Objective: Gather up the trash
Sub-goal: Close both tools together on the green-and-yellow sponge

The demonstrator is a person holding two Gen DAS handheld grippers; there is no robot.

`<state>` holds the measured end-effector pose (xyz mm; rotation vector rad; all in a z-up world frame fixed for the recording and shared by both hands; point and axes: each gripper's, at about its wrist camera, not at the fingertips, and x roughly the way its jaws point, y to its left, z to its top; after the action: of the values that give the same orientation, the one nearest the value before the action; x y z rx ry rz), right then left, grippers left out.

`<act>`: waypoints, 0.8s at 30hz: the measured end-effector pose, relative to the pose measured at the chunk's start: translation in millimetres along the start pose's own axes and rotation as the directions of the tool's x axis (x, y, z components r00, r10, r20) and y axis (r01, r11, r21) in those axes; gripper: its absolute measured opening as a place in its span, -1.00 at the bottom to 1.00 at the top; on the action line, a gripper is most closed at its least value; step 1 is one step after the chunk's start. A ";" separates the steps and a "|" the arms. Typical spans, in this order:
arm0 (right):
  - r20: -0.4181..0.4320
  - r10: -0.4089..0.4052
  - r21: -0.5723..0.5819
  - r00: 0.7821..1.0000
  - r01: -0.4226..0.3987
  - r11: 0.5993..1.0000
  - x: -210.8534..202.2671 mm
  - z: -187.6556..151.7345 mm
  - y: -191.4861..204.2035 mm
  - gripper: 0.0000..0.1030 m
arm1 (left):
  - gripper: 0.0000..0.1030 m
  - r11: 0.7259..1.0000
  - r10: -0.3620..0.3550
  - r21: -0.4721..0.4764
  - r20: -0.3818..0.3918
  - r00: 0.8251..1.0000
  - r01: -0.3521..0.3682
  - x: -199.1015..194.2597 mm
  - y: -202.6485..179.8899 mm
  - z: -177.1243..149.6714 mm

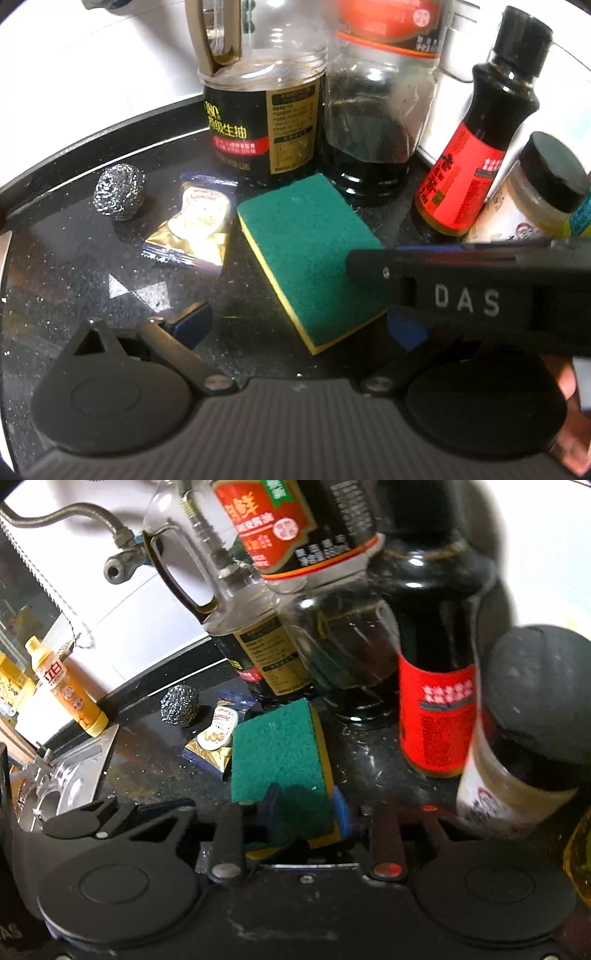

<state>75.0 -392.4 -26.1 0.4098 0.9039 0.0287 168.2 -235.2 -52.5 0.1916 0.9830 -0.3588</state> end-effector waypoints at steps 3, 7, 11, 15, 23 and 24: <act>-0.007 0.003 0.007 1.000 -0.003 1.000 9.2 6.8 0.1 -0.34 | 0.87 1.000 -0.008 -0.008 -0.001 1.000 0.008 3.3 2.6 0.3; -0.004 0.022 0.006 1.000 -0.022 1.000 21.4 13.3 1.3 -0.27 | 0.62 1.000 -0.017 -0.013 0.006 1.000 0.017 7.6 3.7 1.1; -0.010 0.055 0.011 0.998 -0.055 0.998 28.0 14.7 2.7 -0.24 | 0.39 0.999 -0.043 -0.026 0.010 0.999 0.044 9.0 5.6 2.2; -0.016 0.047 -0.011 0.999 -0.047 0.999 29.0 13.9 9.7 -0.26 | 0.17 0.998 -0.055 -0.006 0.019 0.998 0.055 6.2 3.6 0.5; -0.006 0.042 -0.003 0.999 -0.042 0.999 12.9 1.7 27.8 -0.26 | 0.16 0.998 -0.064 0.000 0.026 0.998 0.065 -16.9 4.2 -11.9; 0.000 0.043 -0.004 0.999 -0.043 0.999 9.3 0.6 31.0 -0.26 | 0.16 0.998 -0.065 0.003 0.033 0.997 0.065 -21.2 4.8 -12.4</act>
<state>85.8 -362.2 -21.8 0.4257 0.8951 0.0693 149.8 -222.4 -41.5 0.1550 0.9582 -0.4213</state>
